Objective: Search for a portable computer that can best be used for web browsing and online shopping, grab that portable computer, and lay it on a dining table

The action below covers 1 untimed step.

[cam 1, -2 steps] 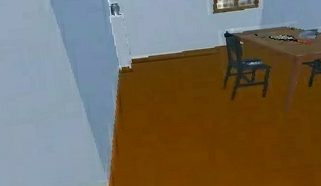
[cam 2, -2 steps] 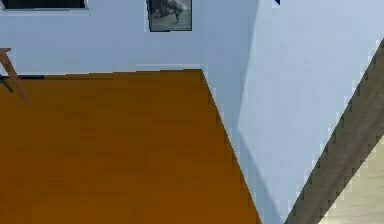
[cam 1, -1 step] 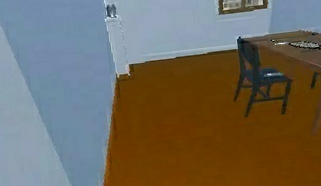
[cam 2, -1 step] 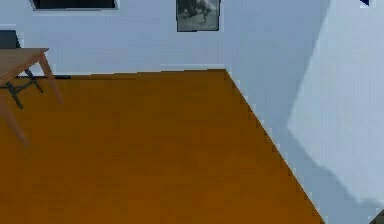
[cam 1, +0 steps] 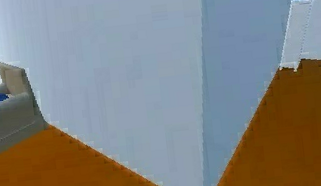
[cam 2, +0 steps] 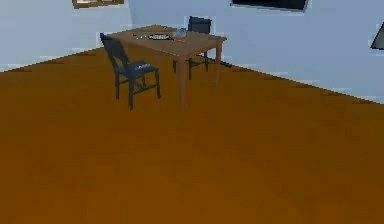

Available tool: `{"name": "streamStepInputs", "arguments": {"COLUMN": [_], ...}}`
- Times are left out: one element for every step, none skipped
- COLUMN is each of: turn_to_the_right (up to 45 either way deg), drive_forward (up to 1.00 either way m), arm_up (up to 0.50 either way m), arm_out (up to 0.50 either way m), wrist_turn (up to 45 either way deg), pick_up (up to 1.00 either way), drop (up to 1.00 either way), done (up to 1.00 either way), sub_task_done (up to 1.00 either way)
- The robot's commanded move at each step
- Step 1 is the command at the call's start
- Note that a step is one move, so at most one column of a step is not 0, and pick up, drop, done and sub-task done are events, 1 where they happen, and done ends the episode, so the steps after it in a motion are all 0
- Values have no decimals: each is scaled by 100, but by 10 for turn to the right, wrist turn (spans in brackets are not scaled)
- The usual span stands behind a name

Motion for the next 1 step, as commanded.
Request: {"name": "streamStepInputs", "arguments": {"turn_to_the_right": [0], "drive_forward": [35], "arm_up": [0], "arm_out": [0], "wrist_turn": [0], "pick_up": [0], "drop": [0], "done": [0], "sub_task_done": [0]}}
